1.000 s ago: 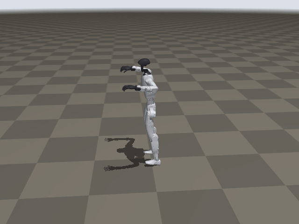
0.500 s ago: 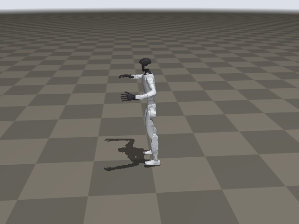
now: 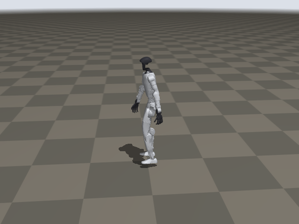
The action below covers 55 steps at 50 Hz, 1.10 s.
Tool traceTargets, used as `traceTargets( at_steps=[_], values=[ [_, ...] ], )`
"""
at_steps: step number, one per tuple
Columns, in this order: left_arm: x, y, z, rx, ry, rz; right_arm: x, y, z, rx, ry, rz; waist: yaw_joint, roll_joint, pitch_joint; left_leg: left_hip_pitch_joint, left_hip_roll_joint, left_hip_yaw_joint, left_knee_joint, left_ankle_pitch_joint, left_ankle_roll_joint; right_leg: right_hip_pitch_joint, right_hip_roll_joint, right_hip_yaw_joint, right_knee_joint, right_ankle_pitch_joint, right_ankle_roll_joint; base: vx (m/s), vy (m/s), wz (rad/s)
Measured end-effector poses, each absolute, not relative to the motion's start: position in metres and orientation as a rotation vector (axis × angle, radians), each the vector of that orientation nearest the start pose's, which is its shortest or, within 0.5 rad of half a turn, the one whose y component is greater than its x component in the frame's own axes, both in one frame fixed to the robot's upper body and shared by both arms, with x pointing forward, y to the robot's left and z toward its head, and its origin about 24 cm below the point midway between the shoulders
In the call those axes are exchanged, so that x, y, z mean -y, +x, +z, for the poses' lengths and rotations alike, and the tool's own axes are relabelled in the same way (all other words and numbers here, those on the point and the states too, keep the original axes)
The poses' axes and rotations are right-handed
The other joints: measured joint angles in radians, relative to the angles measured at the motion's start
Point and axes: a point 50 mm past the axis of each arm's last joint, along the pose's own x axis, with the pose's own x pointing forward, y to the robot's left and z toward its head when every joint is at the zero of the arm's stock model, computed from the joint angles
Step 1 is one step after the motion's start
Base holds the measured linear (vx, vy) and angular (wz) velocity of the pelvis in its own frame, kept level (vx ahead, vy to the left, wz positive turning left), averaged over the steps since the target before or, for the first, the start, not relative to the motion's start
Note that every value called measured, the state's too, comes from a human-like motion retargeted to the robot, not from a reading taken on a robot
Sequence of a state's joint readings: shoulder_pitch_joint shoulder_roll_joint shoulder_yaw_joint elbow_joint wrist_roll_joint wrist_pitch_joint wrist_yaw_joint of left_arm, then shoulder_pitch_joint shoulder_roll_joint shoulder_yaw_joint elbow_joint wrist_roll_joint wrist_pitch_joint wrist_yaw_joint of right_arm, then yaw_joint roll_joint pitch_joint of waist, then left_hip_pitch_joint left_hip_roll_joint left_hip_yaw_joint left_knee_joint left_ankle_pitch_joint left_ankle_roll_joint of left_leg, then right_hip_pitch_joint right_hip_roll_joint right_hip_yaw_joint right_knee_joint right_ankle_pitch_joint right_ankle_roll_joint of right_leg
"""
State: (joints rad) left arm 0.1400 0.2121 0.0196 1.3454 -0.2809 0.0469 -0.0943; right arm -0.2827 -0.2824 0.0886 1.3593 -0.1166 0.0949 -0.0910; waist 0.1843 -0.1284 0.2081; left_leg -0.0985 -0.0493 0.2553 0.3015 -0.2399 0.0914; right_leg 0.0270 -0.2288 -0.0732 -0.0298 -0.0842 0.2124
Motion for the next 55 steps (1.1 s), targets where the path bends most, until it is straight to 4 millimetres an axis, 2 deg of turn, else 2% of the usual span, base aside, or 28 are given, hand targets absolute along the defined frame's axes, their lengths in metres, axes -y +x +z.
traceTargets(
  at_steps=[5, 8, 12, 14, 16, 18, 22, 27, 30, 33, 37, 41, 46, 50, 55],
  values=[
    [-0.226, -0.037, -0.17, -1.489, -0.238, 0.28, 0.245, 0.188, -0.126, -1.046, -0.616, 0.0, -0.024, -0.02, -0.048, -0.016, -0.026, 0.007, 0.11, -0.059, 0.03, -0.016, -0.013, -0.027, -0.006, 0.015, 0.015, -0.08, -0.02, 0.34],
    [-0.228, -0.049, -0.168, -1.499, -0.248, 0.255, 0.238, 0.2, -0.118, -0.927, -0.648, 0.073, -0.063, -0.023, -0.095, -0.005, -0.035, -0.015, 0.152, -0.095, 0.035, -0.03, -0.011, -0.053, -0.01, 0.024, 0.027, -0.08, 0.01, 0.49],
    [-0.239, -0.047, -0.166, -1.521, -0.161, 0.243, 0.232, 0.208, -0.107, -0.798, -0.627, 0.1, -0.115, -0.015, -0.158, 0.054, -0.036, -0.054, 0.131, -0.128, 0.015, -0.049, 0.0, -0.089, -0.012, 0.034, 0.038, -0.09, 0.05, 0.49],
    [-0.249, -0.035, -0.166, -1.524, -0.075, 0.252, 0.233, 0.207, -0.104, -0.765, -0.601, 0.074, -0.136, -0.006, -0.182, 0.102, -0.028, -0.075, 0.079, -0.135, -0.009, -0.058, 0.01, -0.107, -0.014, 0.039, 0.041, -0.11, 0.08, 0.45],
    [-0.259, -0.014, -0.165, -1.505, 0.021, 0.268, 0.237, 0.203, -0.104, -0.757, -0.575, 0.033, -0.152, 0.005, -0.199, 0.151, -0.018, -0.098, 0.007, -0.136, -0.04, -0.066, 0.022, -0.125, -0.016, 0.045, 0.044, -0.14, 0.11, 0.46],
    [-0.269, 0.016, -0.163, -1.458, 0.116, 0.285, 0.242, 0.196, -0.106, -0.769, -0.555, -0.014, -0.167, 0.016, -0.209, 0.195, -0.006, -0.122, -0.073, -0.14, -0.077, -0.075, 0.032, -0.146, -0.017, 0.054, 0.047, -0.17, 0.14, 0.5],
    [-0.278, 0.095, -0.15, -1.274, 0.254, 0.298, 0.25, 0.176, -0.116, -0.838, -0.541, -0.078, -0.202, 0.027, -0.205, 0.245, 0.007, -0.167, -0.205, -0.152, -0.144, -0.088, 0.041, -0.19, -0.018, 0.083, 0.048, -0.23, 0.17, 0.56],
    [-0.271, 0.202, -0.111, -0.955, 0.316, 0.253, 0.252, 0.148, -0.13, -0.946, -0.542, -0.073, -0.259, 0.02, -0.161, 0.262, 0.005, -0.191, -0.291, -0.142, -0.181, -0.102, 0.031, -0.225, -0.016, 0.143, 0.032, -0.29, 0.18, 0.42],
    [-0.263, 0.254, -0.079, -0.774, 0.334, 0.207, 0.25, 0.131, -0.138, -1.006, -0.535, -0.053, -0.291, 0.014, -0.125, 0.262, 0.004, -0.191, -0.314, -0.124, -0.186, -0.116, 0.028, -0.208, -0.019, 0.204, 0.023, -0.33, 0.16, 0.08],
    [-0.259, 0.291, -0.047, -0.63, 0.377, 0.161, 0.247, 0.111, -0.146, -1.068, -0.52, -0.034, -0.318, 0.011, -0.092, 0.257, 0.011, -0.185, -0.322, -0.107, -0.19, -0.131, 0.041, -0.109, -0.021, 0.241, 0.017, -0.33, 0.13, -0.14],
    [-0.26, 0.318, -0.015, -0.516, 0.468, 0.11, 0.242, 0.083, -0.156, -1.166, -0.488, -0.014, -0.335, 0.026, -0.063, 0.238, 0.039, -0.157, -0.321, -0.083, -0.199, -0.138, 0.076, 0.006, 0.017, 0.183, -0.03, -0.31, 0.1, -0.38],
    [-0.263, 0.327, 0.0, -0.482, 0.537, 0.066, 0.239, 0.054, -0.164, -1.275, -0.451, 0.032, -0.319, 0.066, -0.065, 0.201, 0.082, -0.109, -0.313, -0.061, -0.198, -0.144, 0.096, -0.052, 0.151, 0.101, -0.107, -0.28, 0.07, -0.65],
    [-0.267, 0.315, -0.012, -0.523, 0.545, 0.026, 0.232, 0.022, -0.17, -1.402, -0.41, 0.14, -0.273, 0.107, -0.109, 0.15, 0.13, -0.057, -0.306, -0.046, -0.186, -0.15, 0.124, -0.057, 0.39, -0.031, -0.15, -0.23, 0.02, -0.66],
    [-0.271, 0.286, -0.04, -0.609, 0.494, 0.025, 0.231, 0.014, -0.172, -1.441, -0.399, 0.167, -0.226, 0.118, -0.151, 0.117, 0.144, -0.02, -0.309, -0.03, -0.19, -0.106, 0.141, -0.015, 0.482, -0.123, -0.143, -0.21, -0.05, -0.58],
    [-0.275, 0.227, -0.088, -0.786, 0.401, 0.056, 0.237, 0.035, -0.17, -1.388, -0.442, 0.093, -0.156, 0.106, -0.194, 0.069, 0.126, 0.026, -0.321, 0.01, -0.199, 0.008, 0.145, 0.067, 0.381, -0.111, -0.093, -0.26, -0.12, -0.49]
  ],
)
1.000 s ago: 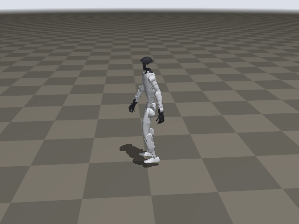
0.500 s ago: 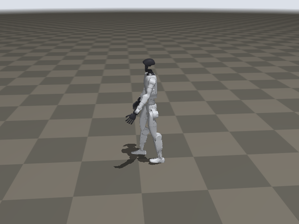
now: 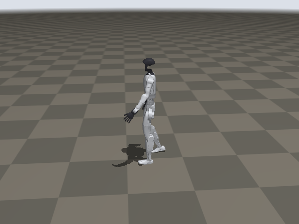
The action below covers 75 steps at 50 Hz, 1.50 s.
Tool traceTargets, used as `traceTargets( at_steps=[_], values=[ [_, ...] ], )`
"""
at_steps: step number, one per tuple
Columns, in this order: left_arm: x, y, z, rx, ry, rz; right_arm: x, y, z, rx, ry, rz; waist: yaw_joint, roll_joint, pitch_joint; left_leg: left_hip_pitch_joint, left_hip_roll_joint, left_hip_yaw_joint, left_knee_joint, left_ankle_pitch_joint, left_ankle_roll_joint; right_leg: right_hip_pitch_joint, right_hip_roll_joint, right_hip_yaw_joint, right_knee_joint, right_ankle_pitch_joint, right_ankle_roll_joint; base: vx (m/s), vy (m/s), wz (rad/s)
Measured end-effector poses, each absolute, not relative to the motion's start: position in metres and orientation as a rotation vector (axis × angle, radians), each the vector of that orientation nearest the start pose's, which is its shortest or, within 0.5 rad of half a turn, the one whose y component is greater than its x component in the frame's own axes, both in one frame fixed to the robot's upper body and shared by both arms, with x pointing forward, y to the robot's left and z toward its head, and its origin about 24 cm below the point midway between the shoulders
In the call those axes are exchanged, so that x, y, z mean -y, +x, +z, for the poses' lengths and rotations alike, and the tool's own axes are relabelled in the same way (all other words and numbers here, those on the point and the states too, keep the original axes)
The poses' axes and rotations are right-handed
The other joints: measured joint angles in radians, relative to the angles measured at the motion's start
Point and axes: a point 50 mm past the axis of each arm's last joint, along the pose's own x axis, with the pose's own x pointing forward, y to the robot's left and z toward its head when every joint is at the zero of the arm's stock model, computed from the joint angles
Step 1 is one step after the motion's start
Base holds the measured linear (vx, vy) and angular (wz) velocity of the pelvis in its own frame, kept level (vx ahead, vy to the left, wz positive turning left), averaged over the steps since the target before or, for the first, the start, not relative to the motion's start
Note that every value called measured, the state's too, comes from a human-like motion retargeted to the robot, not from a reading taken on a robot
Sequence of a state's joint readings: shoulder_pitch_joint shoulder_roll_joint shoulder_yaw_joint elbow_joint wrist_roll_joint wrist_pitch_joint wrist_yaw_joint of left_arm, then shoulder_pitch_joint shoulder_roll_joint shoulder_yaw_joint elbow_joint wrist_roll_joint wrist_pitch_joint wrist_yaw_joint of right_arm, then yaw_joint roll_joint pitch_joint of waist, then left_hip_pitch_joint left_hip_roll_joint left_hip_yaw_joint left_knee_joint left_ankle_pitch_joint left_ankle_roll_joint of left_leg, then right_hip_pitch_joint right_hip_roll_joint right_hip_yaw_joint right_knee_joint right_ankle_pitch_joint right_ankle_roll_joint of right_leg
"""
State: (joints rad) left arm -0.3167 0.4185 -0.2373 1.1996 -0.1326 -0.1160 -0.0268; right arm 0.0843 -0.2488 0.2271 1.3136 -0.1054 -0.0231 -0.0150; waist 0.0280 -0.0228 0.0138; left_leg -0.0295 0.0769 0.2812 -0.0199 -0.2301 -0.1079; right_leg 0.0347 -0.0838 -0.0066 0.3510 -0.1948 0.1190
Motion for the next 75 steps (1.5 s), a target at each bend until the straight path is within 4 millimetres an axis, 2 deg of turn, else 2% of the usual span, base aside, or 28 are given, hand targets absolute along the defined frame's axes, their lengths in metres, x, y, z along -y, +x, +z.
traceTargets(
  at_steps=[4, 8, 13, 18, 20, 23, 25, 28, 31, 34, 38, 42, 46, 50, 53, 56, 58, 61, 63, 66, 68, 70, 73, 75],
  values=[
    [-0.276, 0.174, -0.119, -0.954, 0.352, 0.063, 0.24, 0.077, -0.164, -1.289, -0.503, 0.03, 0.079, -0.023, 0.005, -0.042, -0.029, 0.045, -0.015, 0.049, -0.005, 0.067, -0.029, 0.035, -0.181, -0.031, 0.049, -0.34, -0.17, -0.42],
    [-0.279, 0.127, -0.137, -1.099, 0.354, 0.038, 0.242, 0.13, -0.151, -1.158, -0.566, 0.018, 0.183, -0.032, 0.043, -0.076, -0.041, 0.059, -0.028, 0.089, 0.0, 0.076, -0.047, 0.03, -0.293, -0.044, 0.084, -0.39, -0.18, -0.27],
    [-0.288, 0.077, -0.147, -1.215, 0.325, 0.105, 0.252, 0.192, -0.121, -0.959, -0.677, 0.011, 0.293, -0.028, 0.114, -0.111, -0.068, -0.031, -0.03, 0.075, 0.035, 0.072, -0.059, 0.009, -0.356, 0.009, 0.093, -0.39, -0.15, 0.24],
    [-0.301, 0.027, -0.149, -1.334, 0.236, 0.311, 0.273, 0.237, -0.082, -0.767, -0.768, -0.073, 0.327, -0.044, 0.165, -0.127, -0.113, -0.079, 0.026, 0.033, 0.097, 0.046, -0.092, -0.067, -0.358, 0.047, 0.088, -0.35, -0.08, 0.87],
    [-0.306, 0.005, -0.149, -1.401, 0.207, 0.388, 0.281, 0.246, -0.069, -0.709, -0.771, -0.119, 0.324, -0.064, 0.171, -0.127, -0.129, -0.068, 0.075, 0.012, 0.133, 0.028, -0.114, -0.101, -0.351, 0.056, 0.086, -0.3, -0.04, 1.03],
    [-0.31, -0.026, -0.147, -1.516, 0.18, 0.456, 0.285, 0.25, -0.06, -0.655, -0.728, -0.172, 0.31, -0.107, 0.163, -0.12, -0.146, -0.058, 0.176, -0.036, 0.185, 0.001, -0.154, -0.144, -0.348, 0.067, 0.092, -0.26, 0.0, 0.92],
    [-0.311, -0.041, -0.145, -1.583, 0.17, 0.473, 0.285, 0.246, -0.06, -0.638, -0.679, -0.189, 0.298, -0.138, 0.151, -0.11, -0.153, -0.071, 0.249, -0.076, 0.208, -0.013, -0.178, -0.167, -0.352, 0.076, 0.102, -0.22, 0.03, 0.78],
    [-0.312, -0.051, -0.143, -1.641, 0.169, 0.465, 0.279, 0.232, -0.069, -0.654, -0.597, -0.184, 0.275, -0.173, 0.127, -0.078, -0.153, -0.122, 0.332, -0.128, 0.214, -0.026, -0.198, -0.197, -0.365, 0.091, 0.121, -0.19, 0.07, 0.64],
    [-0.312, -0.041, -0.144, -1.625, 0.188, 0.442, 0.271, 0.209, -0.087, -0.717, -0.544, -0.154, 0.249, -0.188, 0.102, -0.017, -0.138, -0.18, 0.343, -0.14, 0.189, -0.036, -0.199, -0.228, -0.376, 0.11, 0.129, -0.18, 0.12, 0.55],
    [-0.31, -0.009, -0.147, -1.532, 0.22, 0.411, 0.264, 0.178, -0.108, -0.817, -0.537, -0.104, 0.216, -0.185, 0.08, 0.058, -0.109, -0.223, 0.278, -0.119, 0.142, -0.05, -0.188, -0.261, -0.379, 0.132, 0.129, -0.21, 0.19, 0.57],
    [-0.3, 0.058, -0.148, -1.343, 0.266, 0.327, 0.253, 0.128, -0.136, -0.989, -0.577, -0.01, 0.157, -0.167, 0.053, 0.125, -0.076, -0.255, 0.147, -0.111, 0.074, -0.082, -0.178, -0.308, -0.367, 0.166, 0.135, -0.25, 0.26, 0.63],
    [-0.282, 0.136, -0.136, -1.146, 0.334, 0.209, 0.244, 0.078, -0.157, -1.172, -0.621, 0.086, 0.096, -0.146, 0.042, 0.14, -0.07, -0.267, 0.046, -0.119, 0.029, -0.116, -0.183, -0.341, -0.353, 0.214, 0.13, -0.3, 0.29, 0.49],
    [-0.266, 0.215, -0.106, -0.949, 0.429, 0.128, 0.236, 0.041, -0.167, -1.314, -0.617, 0.14, 0.056, -0.133, 0.054, 0.133, -0.082, -0.268, -0.002, -0.098, 0.019, -0.141, -0.185, -0.297, -0.357, 0.248, 0.122, -0.32, 0.27, 0.16],
    [-0.254, 0.285, -0.058, -0.733, 0.498, 0.107, 0.23, 0.025, -0.17, -1.37, -0.546, 0.139, 0.046, -0.111, 0.075, 0.113, -0.076, -0.254, -0.012, -0.069, 0.014, -0.157, -0.15, -0.227, -0.317, 0.205, 0.078, -0.34, 0.23, -0.23],
    [-0.247, 0.321, -0.022, -0.581, 0.507, 0.102, 0.225, 0.018, -0.171, -1.381, -0.48, 0.15, 0.06, -0.076, 0.069, 0.085, -0.045, -0.225, -0.008, -0.049, 0.007, -0.181, -0.109, -0.244, -0.187, 0.15, -0.001, -0.33, 0.18, -0.56],
    [-0.241, 0.345, 0.009, -0.45, 0.496, 0.099, 0.219, 0.012, -0.172, -1.392, -0.444, 0.196, 0.085, -0.046, 0.051, 0.057, -0.01, -0.196, -0.004, -0.032, 0.011, -0.218, -0.061, -0.217, 0.016, 0.082, -0.049, -0.3, 0.12, -0.63],
    [-0.237, 0.355, 0.025, -0.375, 0.478, 0.099, 0.216, 0.01, -0.173, -1.401, -0.442, 0.231, 0.104, -0.036, 0.037, 0.042, 0.004, -0.179, -0.003, -0.022, 0.018, -0.233, -0.03, -0.177, 0.146, 0.041, -0.061, -0.27, 0.07, -0.6],
    [-0.232, 0.36, 0.038, -0.292, 0.44, 0.096, 0.213, 0.015, -0.174, -1.405, -0.469, 0.268, 0.138, -0.033, 0.017, 0.023, 0.012, -0.15, -0.004, -0.009, 0.027, -0.217, -0.004, -0.137, 0.273, -0.007, -0.07, -0.27, 0.04, -0.63],
    [-0.23, 0.358, 0.038, -0.262, 0.416, 0.086, 0.214, 0.023, -0.175, -1.399, -0.498, 0.277, 0.161, -0.035, 0.005, 0.01, 0.012, -0.126, -0.006, -0.001, 0.029, -0.184, 0.001, -0.125, 0.301, -0.027, -0.073, -0.28, 0.0, -0.69],
    [-0.232, 0.345, 0.027, -0.265, 0.388, 0.059, 0.217, 0.045, -0.173, -1.375, -0.547, 0.273, 0.196, -0.044, -0.009, -0.01, 0.005, -0.086, -0.009, 0.014, 0.028, -0.108, 0.008, -0.092, 0.247, -0.014, -0.055, -0.31, -0.04, -0.72],
    [-0.236, 0.33, 0.011, -0.302, 0.373, 0.039, 0.22, 0.065, -0.171, -1.348, -0.581, 0.26, 0.219, -0.054, -0.017, -0.028, -0.004, -0.056, -0.011, 0.027, 0.025, -0.051, 0.01, -0.059, 0.159, 0.016, -0.032, -0.35, -0.09, -0.74],
    [-0.245, 0.31, -0.009, -0.364, 0.357, 0.026, 0.225, 0.093, -0.165, -1.305, -0.618, 0.237, 0.243, -0.066, -0.015, -0.045, -0.016, -0.022, -0.014, 0.045, 0.02, 0.005, 0.003, -0.026, 0.043, 0.027, -0.009, -0.4, -0.13, -0.78],
    [-0.262, 0.27, -0.043, -0.504, 0.331, 0.042, 0.23, 0.15, -0.148, -1.187, -0.678, 0.175, 0.284, -0.081, 0.012, -0.071, -0.028, 0.037, -0.022, 0.086, 0.008, 0.058, -0.019, 0.007, -0.125, -0.024, 0.023, -0.45, -0.17, -0.79],
    [-0.273, 0.237, -0.068, -0.618, 0.31, 0.073, 0.233, 0.191, -0.129, -1.075, -0.712, 0.119, 0.315, -0.084, 0.036, -0.088, -0.028, 0.072, -0.029, 0.121, 0.003, 0.07, -0.027, 0.024, -0.207, -0.052, 0.042, -0.49, -0.19, -0.79]
  ],
)
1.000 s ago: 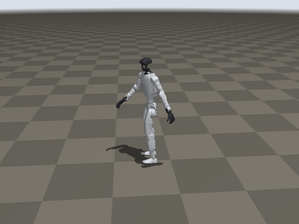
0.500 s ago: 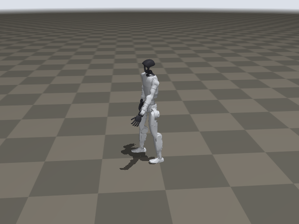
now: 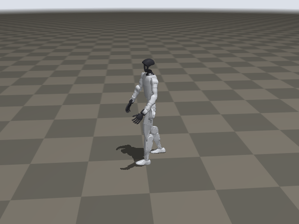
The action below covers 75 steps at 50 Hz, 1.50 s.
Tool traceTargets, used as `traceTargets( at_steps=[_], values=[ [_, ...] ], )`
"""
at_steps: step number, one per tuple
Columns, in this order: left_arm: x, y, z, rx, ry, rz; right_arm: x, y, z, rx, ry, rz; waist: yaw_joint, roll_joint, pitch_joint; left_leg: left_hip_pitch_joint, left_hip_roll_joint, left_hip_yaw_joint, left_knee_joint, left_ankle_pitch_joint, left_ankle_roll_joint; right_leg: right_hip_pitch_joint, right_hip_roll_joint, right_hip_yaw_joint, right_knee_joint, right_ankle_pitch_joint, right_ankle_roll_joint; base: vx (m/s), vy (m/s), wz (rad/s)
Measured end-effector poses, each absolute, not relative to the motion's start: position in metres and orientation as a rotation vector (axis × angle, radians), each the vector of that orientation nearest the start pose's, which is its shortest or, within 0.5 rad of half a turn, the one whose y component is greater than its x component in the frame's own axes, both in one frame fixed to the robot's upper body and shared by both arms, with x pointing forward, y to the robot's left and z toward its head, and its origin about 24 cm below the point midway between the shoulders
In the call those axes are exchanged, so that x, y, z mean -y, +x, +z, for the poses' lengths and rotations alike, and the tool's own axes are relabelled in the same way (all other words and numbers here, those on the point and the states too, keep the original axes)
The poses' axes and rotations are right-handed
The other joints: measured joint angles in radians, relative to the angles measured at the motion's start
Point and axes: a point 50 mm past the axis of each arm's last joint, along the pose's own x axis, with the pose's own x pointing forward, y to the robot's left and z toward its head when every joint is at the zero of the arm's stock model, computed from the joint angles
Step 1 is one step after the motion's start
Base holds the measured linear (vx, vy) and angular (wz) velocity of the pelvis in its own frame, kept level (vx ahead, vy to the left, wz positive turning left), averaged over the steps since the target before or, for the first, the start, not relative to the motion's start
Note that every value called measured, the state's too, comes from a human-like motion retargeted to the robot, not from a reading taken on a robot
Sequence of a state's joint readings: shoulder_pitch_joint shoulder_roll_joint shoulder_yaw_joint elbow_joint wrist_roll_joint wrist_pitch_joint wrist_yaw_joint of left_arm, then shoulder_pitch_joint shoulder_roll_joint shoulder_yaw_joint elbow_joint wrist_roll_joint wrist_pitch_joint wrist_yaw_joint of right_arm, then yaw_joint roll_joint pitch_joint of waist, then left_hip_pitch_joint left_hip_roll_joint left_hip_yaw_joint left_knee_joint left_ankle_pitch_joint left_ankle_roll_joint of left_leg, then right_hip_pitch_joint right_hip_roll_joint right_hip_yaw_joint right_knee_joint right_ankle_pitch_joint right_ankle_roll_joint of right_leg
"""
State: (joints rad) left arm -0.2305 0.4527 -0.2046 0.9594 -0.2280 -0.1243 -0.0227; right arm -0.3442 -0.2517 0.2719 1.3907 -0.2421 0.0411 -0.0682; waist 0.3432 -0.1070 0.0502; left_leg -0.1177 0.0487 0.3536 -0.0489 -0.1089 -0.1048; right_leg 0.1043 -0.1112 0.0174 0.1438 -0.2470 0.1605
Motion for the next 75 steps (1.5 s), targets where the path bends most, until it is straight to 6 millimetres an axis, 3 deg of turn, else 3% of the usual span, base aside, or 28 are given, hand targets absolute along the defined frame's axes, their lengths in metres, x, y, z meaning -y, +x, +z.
traceTargets(
  at_steps=[3, 5, 8, 11, 14, 17, 20, 22, 25, 28, 34, 37, 40, 42, 45, 50, 56, 62, 65, 68, 72, 75],
  values=[
    [-0.291, 0.182, -0.096, -0.709, 0.076, 0.321, 0.233, 0.254, -0.09, -0.885, -0.842, 0.123, 0.055, 0.02, 0.054, -0.017, 0.024, 0.033, -0.023, 0.064, -0.042, -0.003, 0.011, 0.043, -0.087, 0.011, -0.008, -0.51, -0.2, -0.89],
    [-0.295, 0.136, -0.118, -0.841, 0.046, 0.404, 0.235, 0.287, -0.061, -0.742, -0.864, 0.069, 0.084, 0.032, 0.078, -0.032, 0.031, 0.003, -0.026, 0.087, -0.049, -0.008, 0.014, 0.067, -0.131, 0.036, 0.002, -0.49, -0.19, -0.61],
    [-0.292, 0.064, -0.143, -1.077, 0.058, 0.429, 0.239, 0.324, -0.018, -0.545, -0.849, -0.013, 0.108, 0.036, 0.108, -0.049, 0.012, -0.081, -0.01, 0.073, -0.021, -0.028, 0.003, 0.083, -0.177, 0.078, 0.048, -0.47, -0.17, -0.19],
    [-0.285, -0.001, -0.153, -1.296, 0.04, 0.409, 0.245, 0.346, 0.021, -0.401, -0.824, -0.065, 0.105, 0.018, 0.13, -0.051, -0.03, -0.109, 0.036, 0.016, 0.031, -0.063, -0.021, 0.071, -0.205, 0.122, 0.095, -0.44, -0.15, 0.22],
    [-0.28, -0.057, -0.152, -1.48, 0.015, 0.382, 0.252, 0.354, 0.045, -0.317, -0.789, -0.101, 0.082, -0.011, 0.132, -0.039, -0.063, -0.066, 0.119, -0.058, 0.089, -0.111, -0.037, 0.047, -0.216, 0.161, 0.101, -0.4, -0.18, 0.51],
    [-0.277, -0.102, -0.144, -1.63, 0.007, 0.344, 0.261, 0.348, 0.049, -0.29, -0.727, -0.135, 0.042, -0.043, 0.117, -0.025, -0.102, -0.042, 0.244, -0.143, 0.149, -0.155, -0.066, 0.019, -0.22, 0.191, 0.101, -0.34, -0.09, 0.7],
    [-0.278, -0.129, -0.136, -1.728, 0.042, 0.302, 0.271, 0.328, 0.032, -0.319, -0.646, -0.173, -0.005, -0.06, 0.09, -0.002, -0.134, -0.101, 0.363, -0.211, 0.182, -0.185, -0.082, -0.013, -0.22, 0.213, 0.101, -0.3, -0.02, 0.76],
    [-0.282, -0.132, -0.134, -1.746, 0.098, 0.279, 0.276, 0.307, 0.009, -0.37, -0.594, -0.209, -0.039, -0.06, 0.073, 0.027, -0.146, -0.171, 0.414, -0.236, 0.179, -0.197, -0.077, -0.042, -0.22, 0.225, 0.101, -0.29, 0.0, 0.8],
    [-0.292, -0.114, -0.136, -1.695, 0.203, 0.281, 0.28, 0.266, -0.032, -0.489, -0.552, -0.259, -0.088, -0.05, 0.058, 0.095, -0.143, -0.274, 0.415, -0.249, 0.146, -0.212, -0.056, -0.091, -0.22, 0.244, 0.101, -0.32, 0.02, 0.79],
    [-0.303, -0.063, -0.143, -1.541, 0.295, 0.34, 0.277, 0.218, -0.075, -0.654, -0.569, -0.271, -0.132, -0.041, 0.062, 0.174, -0.117, -0.351, 0.311, -0.26, 0.091, -0.232, -0.03, -0.14, -0.221, 0.271, 0.101, -0.38, 0.05, 0.73],
    [-0.309, 0.088, -0.137, -1.141, 0.337, 0.406, 0.247, 0.119, -0.146, -1.062, -0.645, -0.045, -0.207, -0.046, 0.09, 0.237, -0.054, -0.38, 0.07, -0.267, -0.016, -0.299, 0.016, -0.198, -0.227, 0.366, 0.101, -0.47, 0.05, 0.43],
    [-0.304, 0.165, -0.114, -0.968, 0.348, 0.351, 0.227, 0.076, -0.166, -1.26, -0.619, 0.175, -0.247, -0.054, 0.107, 0.243, -0.035, -0.37, -0.004, -0.224, -0.043, -0.317, 0.035, -0.136, -0.228, 0.401, 0.101, -0.46, 0.11, 0.22],
    [-0.295, 0.229, -0.083, -0.818, 0.378, 0.271, 0.214, 0.042, -0.174, -1.416, -0.544, 0.378, -0.291, -0.06, 0.112, 0.238, -0.05, -0.373, -0.038, -0.18, -0.02, -0.304, 0.019, -0.051, -0.212, 0.381, 0.101, -0.45, 0.33, 0.08],
    [-0.286, 0.267, -0.058, -0.711, 0.386, 0.223, 0.215, 0.032, -0.175, -1.471, -0.492, 0.448, -0.313, -0.068, 0.097, 0.2, -0.087, -0.368, -0.033, -0.158, 0.016, -0.305, -0.023, -0.048, -0.183, 0.355, 0.093, -0.48, 0.41, -0.29],
    [-0.275, 0.312, -0.018, -0.551, 0.383, 0.172, 0.218, 0.03, -0.174, -1.49, -0.438, 0.477, -0.309, -0.053, 0.051, 0.141, -0.066, -0.317, -0.035, -0.131, 0.031, -0.325, -0.012, -0.117, -0.081, 0.296, 0.006, -0.44, 0.17, -0.96],
    [-0.254, 0.36, 0.043, -0.307, 0.327, 0.138, 0.227, 0.05, -0.17, -1.402, -0.472, 0.379, -0.239, -0.028, -0.019, 0.08, -0.004, -0.202, -0.034, -0.112, 0.005, -0.323, 0.022, -0.182, 0.158, 0.132, -0.08, -0.35, 0.04, -1.28],
    [-0.229, 0.378, 0.084, -0.082, 0.216, 0.098, 0.229, 0.113, -0.156, -1.154, -0.651, 0.282, -0.141, -0.035, -0.053, 0.044, 0.009, -0.071, -0.035, -0.087, -0.043, -0.173, 0.006, -0.173, 0.17, 0.023, -0.06, -0.32, -0.05, -1.1],
    [-0.221, 0.363, 0.075, -0.043, 0.139, 0.007, 0.212, 0.205, -0.116, -0.813, -0.79, 0.298, -0.066, -0.059, -0.04, -0.007, -0.018, 0.062, -0.038, -0.037, -0.066, -0.038, -0.06, -0.181, -0.048, 0.039, 0.026, -0.38, -0.15, -0.91],
    [-0.226, 0.347, 0.049, -0.124, 0.118, -0.025, 0.199, 0.245, -0.086, -0.631, -0.822, 0.302, -0.042, -0.056, -0.01, -0.024, -0.019, 0.118, -0.036, -0.009, -0.08, -0.021, -0.067, -0.152, -0.139, 0.018, 0.087, -0.4, -0.2, -0.72],
    [-0.236, 0.322, 0.01, -0.272, 0.109, -0.023, 0.189, 0.272, -0.06, -0.483, -0.824, 0.29, -0.032, -0.033, 0.022, -0.035, 0.008, 0.131, -0.036, 0.019, -0.089, -0.026, -0.041, -0.121, -0.182, 0.037, 0.101, -0.39, -0.25, -0.55],
    [-0.248, 0.276, -0.047, -0.515, 0.072, 0.05, 0.187, 0.287, -0.04, -0.389, -0.816, 0.258, -0.059, -0.01, 0.07, -0.034, 0.003, 0.057, -0.027, 0.008, -0.053, -0.032, -0.037, -0.102, -0.205, 0.075, 0.101, -0.34, -0.16, -0.22],
    [-0.255, 0.232, -0.088, -0.708, 0.037, 0.146, 0.194, 0.284, -0.042, -0.407, -0.807, 0.219, -0.099, -0.013, 0.094, -0.03, -0.026, -0.02, 0.012, -0.04, 0.006, -0.05, -0.054, -0.094, -0.204, 0.099, 0.101, -0.29, -0.09, -0.04]
  ],
)
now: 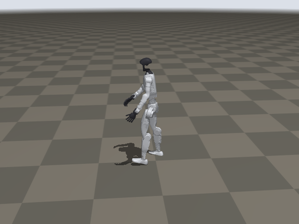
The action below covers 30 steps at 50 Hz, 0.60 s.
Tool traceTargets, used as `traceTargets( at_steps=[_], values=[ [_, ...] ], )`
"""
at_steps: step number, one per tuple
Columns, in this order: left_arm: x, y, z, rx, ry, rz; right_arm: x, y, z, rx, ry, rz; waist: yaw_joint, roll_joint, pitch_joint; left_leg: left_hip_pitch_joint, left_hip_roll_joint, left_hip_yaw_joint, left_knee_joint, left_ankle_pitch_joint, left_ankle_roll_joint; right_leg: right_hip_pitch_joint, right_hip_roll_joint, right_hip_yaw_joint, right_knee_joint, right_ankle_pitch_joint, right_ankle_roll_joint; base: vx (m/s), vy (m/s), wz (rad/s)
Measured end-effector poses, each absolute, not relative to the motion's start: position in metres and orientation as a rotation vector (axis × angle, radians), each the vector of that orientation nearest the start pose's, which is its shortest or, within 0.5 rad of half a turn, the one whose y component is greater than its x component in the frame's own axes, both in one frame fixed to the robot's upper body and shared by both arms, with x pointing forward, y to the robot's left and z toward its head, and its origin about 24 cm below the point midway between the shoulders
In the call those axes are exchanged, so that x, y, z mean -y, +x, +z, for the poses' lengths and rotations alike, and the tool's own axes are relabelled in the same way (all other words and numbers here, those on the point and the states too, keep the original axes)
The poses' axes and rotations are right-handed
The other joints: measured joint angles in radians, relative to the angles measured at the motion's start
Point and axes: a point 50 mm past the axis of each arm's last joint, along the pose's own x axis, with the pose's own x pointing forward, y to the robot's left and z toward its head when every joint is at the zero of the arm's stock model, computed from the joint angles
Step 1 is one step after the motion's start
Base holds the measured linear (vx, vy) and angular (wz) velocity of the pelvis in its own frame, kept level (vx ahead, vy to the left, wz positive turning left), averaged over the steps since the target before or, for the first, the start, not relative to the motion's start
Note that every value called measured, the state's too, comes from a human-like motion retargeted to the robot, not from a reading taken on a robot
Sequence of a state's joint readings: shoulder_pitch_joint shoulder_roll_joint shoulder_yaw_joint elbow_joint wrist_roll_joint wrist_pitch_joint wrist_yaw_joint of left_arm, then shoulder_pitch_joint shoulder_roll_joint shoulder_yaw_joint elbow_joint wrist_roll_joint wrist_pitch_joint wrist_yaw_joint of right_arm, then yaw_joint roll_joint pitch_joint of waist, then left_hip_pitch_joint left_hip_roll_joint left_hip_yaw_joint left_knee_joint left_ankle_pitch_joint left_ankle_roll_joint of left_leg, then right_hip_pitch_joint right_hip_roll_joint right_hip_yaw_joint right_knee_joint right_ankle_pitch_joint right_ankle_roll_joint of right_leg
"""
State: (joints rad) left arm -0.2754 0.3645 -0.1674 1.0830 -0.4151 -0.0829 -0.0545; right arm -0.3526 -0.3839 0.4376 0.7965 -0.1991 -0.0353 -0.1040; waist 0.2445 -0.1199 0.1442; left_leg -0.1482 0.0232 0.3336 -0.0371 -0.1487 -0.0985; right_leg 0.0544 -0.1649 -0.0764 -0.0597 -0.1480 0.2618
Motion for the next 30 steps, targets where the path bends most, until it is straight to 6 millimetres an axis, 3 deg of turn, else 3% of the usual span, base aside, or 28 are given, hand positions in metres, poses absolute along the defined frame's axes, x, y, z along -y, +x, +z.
traceTargets(
  at_steps=[5, 10, 14, 17, 20, 25, 30],
  values=[
    [-0.263, 0.146, -0.138, -1.046, 0.017, 0.296, 0.218, 0.256, -0.067, -0.574, -0.792, 0.153, -0.07, -0.02, 0.006, 0.016, -0.04, -0.102, 0.135, -0.116, 0.094, -0.05, -0.013, 0.051, 0.024, 0.019, 0.0, -0.22, -0.09, -0.27],
    [-0.258, 0.063, -0.162, -1.369, 0.03, 0.301, 0.249, 0.207, -0.1, -0.819, -0.785, 0.127, -0.124, 0.0, -0.003, 0.065, -0.071, -0.322, 0.276, -0.25, 0.117, -0.072, 0.031, 0.16, 0.038, 0.012, 0.0, -0.14, -0.06, -0.93],
    [-0.252, 0.031, -0.168, -1.481, 0.053, 0.253, 0.272, 0.172, -0.114, -0.965, -0.784, 0.082, -0.158, 0.044, 0.013, 0.163, -0.097, -0.559, 0.269, -0.318, 0.085, -0.07, 0.099, 0.265, 0.035, 0.01, 0.0, -0.14, 0.01, -1.51],
    [-0.253, 0.03, -0.167, -1.46, 0.09, 0.253, 0.283, 0.156, -0.118, -1.018, -0.773, 0.024, -0.192, 0.075, 0.034, 0.234, -0.095, -0.676, 0.211, -0.326, 0.054, -0.076, 0.151, 0.341, 0.027, 0.022, 0.0, -0.21, 0.07, -1.64],
    [-0.256, 0.043, -0.165, -1.36, 0.131, 0.273, 0.284, 0.152, -0.12, -0.999, -0.717, -0.018, -0.248, 0.095, 0.059, 0.281, -0.094, -0.682, 0.142, -0.295, 0.049, -0.091, 0.167, 0.408, 0.015, 0.043, 0.0, -0.31, 0.23, -1.58],
    [-0.276, 0.086, -0.152, -1.211, 0.215, 0.356, 0.277, 0.16, -0.119, -0.943, -0.648, -0.051, -0.337, 0.088, 0.084, 0.257, -0.092, -0.503, 0.063, -0.232, 0.065, -0.18, 0.152, 0.441, -0.019, 0.045, 0.0, -0.38, 0.26, -1.67],
    [-0.313, 0.137, -0.122, -1.081, 0.334, 0.416, 0.262, 0.164, -0.12, -0.9, -0.601, -0.011, -0.39, 0.088, 0.104, 0.231, -0.07, -0.317, 0.021, -0.199, 0.052, -0.248, 0.123, 0.248, -0.028, 0.017, -0.018, -0.31, 0.13, -1.83]
  ],
)
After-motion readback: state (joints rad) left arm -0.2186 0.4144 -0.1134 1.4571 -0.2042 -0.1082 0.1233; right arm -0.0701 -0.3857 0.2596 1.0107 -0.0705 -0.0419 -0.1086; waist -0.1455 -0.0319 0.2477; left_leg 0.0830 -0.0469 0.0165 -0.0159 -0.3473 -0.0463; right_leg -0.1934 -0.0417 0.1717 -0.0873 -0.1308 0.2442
